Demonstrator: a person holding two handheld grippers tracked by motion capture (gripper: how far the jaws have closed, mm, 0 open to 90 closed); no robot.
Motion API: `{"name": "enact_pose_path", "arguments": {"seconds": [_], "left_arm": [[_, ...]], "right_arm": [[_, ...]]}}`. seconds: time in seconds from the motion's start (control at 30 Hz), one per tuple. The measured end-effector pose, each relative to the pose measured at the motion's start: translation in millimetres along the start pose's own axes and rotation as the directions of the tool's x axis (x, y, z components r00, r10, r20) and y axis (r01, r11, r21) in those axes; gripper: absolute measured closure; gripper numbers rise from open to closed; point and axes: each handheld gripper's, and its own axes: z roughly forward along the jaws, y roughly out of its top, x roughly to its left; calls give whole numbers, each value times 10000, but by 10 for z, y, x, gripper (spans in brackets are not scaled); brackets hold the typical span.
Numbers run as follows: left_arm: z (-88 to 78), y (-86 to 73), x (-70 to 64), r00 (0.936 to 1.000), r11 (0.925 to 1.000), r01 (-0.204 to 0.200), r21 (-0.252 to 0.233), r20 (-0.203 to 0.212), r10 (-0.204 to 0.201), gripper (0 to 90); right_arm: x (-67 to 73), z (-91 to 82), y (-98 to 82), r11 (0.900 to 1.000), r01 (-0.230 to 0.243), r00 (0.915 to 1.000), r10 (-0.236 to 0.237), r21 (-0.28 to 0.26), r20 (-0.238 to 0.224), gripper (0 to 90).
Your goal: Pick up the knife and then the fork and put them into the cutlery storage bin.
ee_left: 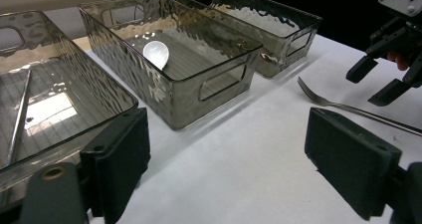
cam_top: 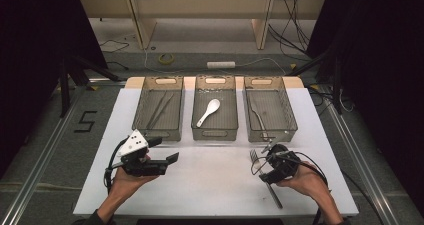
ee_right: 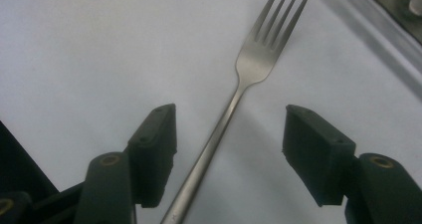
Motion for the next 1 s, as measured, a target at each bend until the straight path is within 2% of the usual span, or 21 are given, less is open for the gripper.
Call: {"name": "enact_pose_path", "arguments": {"seconds": [0.2, 0.63, 1.0], "left_arm": [[3, 0, -2, 10000, 10000, -7, 0, 8, 7, 174], [8, -3, -7, 10000, 10000, -43, 31, -5, 43, 174], [10, -5, -10, 10000, 9999, -95, 60, -23, 96, 174]], "right_arm": [[-8, 42, -44, 9996, -104, 9999, 104, 267, -9, 482], [18, 154, -70, 9975, -21, 9999, 30, 707, -123, 605], [49, 214, -56, 9954, 107, 9999, -95, 951, -133, 653]]}}
